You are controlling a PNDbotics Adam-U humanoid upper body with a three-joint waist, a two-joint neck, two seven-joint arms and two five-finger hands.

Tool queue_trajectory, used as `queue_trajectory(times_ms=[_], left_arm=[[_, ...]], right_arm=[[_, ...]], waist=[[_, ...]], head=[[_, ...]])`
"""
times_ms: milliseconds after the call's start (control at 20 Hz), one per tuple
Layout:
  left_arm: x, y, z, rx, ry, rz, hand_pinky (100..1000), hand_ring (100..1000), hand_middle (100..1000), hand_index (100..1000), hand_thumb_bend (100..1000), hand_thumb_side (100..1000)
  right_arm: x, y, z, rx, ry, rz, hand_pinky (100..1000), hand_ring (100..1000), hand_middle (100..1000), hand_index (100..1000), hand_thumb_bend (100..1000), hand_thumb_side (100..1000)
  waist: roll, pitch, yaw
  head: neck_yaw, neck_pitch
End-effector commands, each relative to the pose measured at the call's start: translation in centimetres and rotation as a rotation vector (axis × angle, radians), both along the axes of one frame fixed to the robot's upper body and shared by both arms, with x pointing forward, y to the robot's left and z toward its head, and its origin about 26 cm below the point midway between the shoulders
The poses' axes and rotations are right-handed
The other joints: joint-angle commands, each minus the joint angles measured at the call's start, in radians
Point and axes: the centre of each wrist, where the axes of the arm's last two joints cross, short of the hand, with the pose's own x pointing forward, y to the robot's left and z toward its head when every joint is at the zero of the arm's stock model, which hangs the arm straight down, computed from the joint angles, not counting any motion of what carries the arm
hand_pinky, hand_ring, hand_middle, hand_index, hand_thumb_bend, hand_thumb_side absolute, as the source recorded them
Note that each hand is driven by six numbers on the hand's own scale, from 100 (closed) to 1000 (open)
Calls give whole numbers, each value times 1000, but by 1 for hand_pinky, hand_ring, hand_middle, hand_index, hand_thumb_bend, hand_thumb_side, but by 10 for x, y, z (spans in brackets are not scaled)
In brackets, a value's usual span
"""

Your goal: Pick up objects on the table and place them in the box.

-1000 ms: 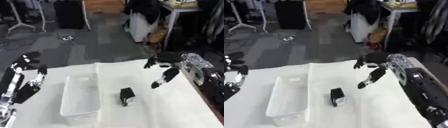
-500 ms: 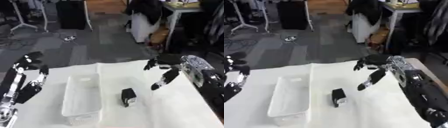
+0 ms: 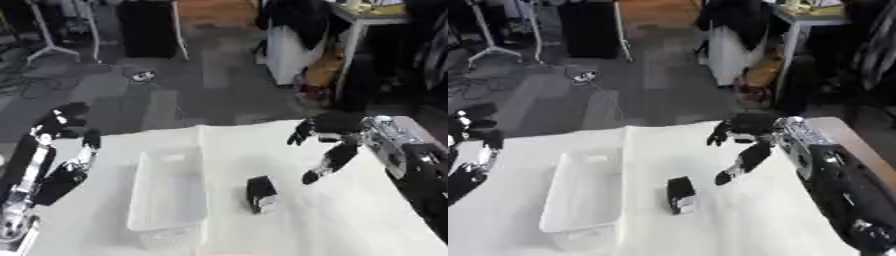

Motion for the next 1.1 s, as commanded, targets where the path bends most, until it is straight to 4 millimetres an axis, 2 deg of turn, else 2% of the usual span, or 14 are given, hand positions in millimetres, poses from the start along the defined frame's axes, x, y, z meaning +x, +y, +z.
queue_trajectory(times_ms=[50,700,750,1100], left_arm=[[-1,3,13,18,-33,-5,644,758,849,872,100,868],[-1,2,13,16,-31,-8,643,757,850,872,100,869],[-1,2,13,16,-31,-9,643,757,850,872,100,869],[-2,1,13,17,-31,-10,644,757,850,872,100,869]], right_arm=[[1,-1,2,-28,22,37,766,708,655,857,889,1000],[0,3,-17,23,59,46,774,702,635,857,900,1000],[-1,4,-25,46,73,53,774,702,635,857,900,1000],[-2,5,-41,114,124,63,780,704,635,858,901,1000]], waist=[[1,-10,4],[2,-6,9],[3,-5,11],[3,-4,12]], head=[[12,-4],[19,-9],[22,-10],[26,-12]])
